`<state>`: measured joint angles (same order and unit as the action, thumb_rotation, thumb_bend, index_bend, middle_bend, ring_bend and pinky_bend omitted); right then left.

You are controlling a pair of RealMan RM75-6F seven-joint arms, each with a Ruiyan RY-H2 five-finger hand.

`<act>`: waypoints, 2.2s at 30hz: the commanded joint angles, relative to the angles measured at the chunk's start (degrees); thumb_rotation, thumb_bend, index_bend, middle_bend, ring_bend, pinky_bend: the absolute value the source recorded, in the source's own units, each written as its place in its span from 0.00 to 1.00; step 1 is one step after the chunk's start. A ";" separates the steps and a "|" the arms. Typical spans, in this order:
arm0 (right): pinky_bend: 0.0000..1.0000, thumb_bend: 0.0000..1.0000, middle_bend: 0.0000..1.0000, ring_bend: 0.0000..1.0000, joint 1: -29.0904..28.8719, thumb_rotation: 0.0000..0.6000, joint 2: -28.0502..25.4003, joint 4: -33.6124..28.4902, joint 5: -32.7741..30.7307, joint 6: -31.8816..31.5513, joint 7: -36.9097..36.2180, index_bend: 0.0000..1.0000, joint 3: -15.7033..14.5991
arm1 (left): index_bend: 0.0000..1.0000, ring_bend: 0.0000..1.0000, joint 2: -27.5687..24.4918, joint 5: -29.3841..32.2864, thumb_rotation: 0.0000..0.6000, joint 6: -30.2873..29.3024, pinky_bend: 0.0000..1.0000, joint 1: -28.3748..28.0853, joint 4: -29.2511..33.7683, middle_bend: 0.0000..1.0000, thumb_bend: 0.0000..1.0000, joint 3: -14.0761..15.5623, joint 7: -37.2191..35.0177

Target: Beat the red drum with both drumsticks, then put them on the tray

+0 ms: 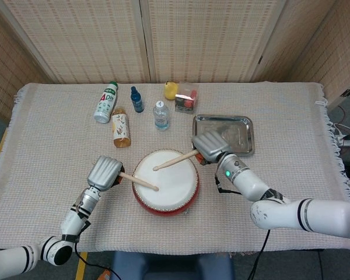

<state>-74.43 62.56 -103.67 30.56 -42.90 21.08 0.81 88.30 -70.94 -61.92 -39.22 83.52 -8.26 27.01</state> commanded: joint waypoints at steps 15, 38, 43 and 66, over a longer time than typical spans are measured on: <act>1.00 0.75 1.00 1.00 -1.33 1.00 8.85 9.01 -6.50 1.87 7.76 1.00 -6.33 | 1.00 1.00 -5.66 -1.63 1.00 -5.37 1.00 1.83 6.79 1.00 0.55 -2.90 -4.57; 1.00 0.75 1.00 1.00 3.05 1.00 7.14 9.09 -1.13 4.41 4.92 1.00 -4.72 | 1.00 1.00 -7.89 -1.92 1.00 -8.70 1.00 3.47 9.06 1.00 0.55 -3.75 -5.24; 1.00 0.75 1.00 1.00 3.38 1.00 9.85 12.11 -2.40 4.75 4.58 1.00 -5.10 | 1.00 1.00 -9.96 -3.15 1.00 -10.22 1.00 4.82 10.36 1.00 0.55 -3.62 -7.35; 1.00 0.50 1.00 1.00 15.57 1.00 17.63 42.28 11.66 15.21 -17.03 1.00 2.46 | 1.00 1.00 -11.94 -4.84 1.00 -11.96 1.00 8.18 9.00 1.00 0.55 -2.39 -12.09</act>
<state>-59.93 75.21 -68.13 39.64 -31.06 6.73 2.26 76.41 -75.82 -73.91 -31.08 92.49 -10.65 14.97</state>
